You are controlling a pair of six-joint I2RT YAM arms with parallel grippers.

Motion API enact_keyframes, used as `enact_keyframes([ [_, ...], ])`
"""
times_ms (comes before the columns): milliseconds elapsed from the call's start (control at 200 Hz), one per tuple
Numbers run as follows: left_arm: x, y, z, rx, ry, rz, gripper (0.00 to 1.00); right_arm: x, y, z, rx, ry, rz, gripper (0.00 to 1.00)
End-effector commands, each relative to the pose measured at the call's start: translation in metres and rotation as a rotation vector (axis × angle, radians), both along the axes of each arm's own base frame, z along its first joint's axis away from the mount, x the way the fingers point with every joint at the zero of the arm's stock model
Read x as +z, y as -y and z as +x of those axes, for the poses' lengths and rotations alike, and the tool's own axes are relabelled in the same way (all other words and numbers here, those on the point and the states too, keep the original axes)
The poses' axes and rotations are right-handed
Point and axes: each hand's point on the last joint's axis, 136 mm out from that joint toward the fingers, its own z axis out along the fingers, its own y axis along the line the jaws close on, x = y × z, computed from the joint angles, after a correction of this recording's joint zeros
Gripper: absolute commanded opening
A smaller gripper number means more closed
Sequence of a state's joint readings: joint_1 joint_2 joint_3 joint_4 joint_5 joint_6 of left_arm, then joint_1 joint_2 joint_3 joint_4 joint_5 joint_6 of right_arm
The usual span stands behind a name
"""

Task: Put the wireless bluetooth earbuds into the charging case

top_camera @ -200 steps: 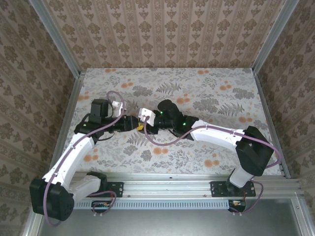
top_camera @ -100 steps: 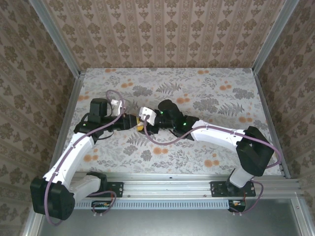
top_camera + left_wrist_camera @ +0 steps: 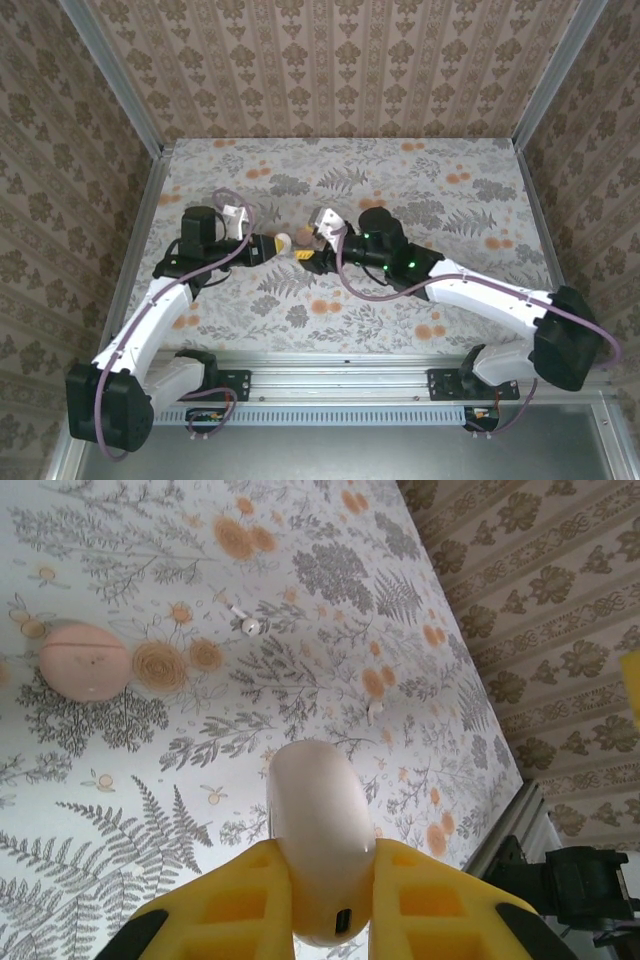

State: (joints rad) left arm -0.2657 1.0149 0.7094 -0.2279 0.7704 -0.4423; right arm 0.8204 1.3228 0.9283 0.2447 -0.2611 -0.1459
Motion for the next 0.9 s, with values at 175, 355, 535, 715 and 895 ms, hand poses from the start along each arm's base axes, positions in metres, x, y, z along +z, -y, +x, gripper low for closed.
enact_keyframes([
  [175, 0.026, -0.005, 0.008, 0.010, 0.166, -0.067, 0.15, 0.020, 0.034, 0.013, -0.145, -0.188, 0.173, 0.64],
  [355, 0.031, -0.006, 0.011, 0.019, 0.182, -0.110, 0.14, 0.023, 0.046, 0.019, -0.157, -0.283, 0.243, 0.64],
  [535, 0.037, -0.007, 0.011, 0.049, 0.205, -0.162, 0.14, 0.024, 0.049, 0.025, -0.120, -0.357, 0.308, 0.62],
  [715, 0.045, -0.011, 0.008, 0.072, 0.256, -0.174, 0.13, 0.023, 0.046, 0.028, -0.094, -0.438, 0.329, 0.60],
  [895, 0.048, -0.010, 0.010, 0.078, 0.269, -0.221, 0.12, 0.024, 0.048, 0.029, -0.090, -0.495, 0.359, 0.59],
])
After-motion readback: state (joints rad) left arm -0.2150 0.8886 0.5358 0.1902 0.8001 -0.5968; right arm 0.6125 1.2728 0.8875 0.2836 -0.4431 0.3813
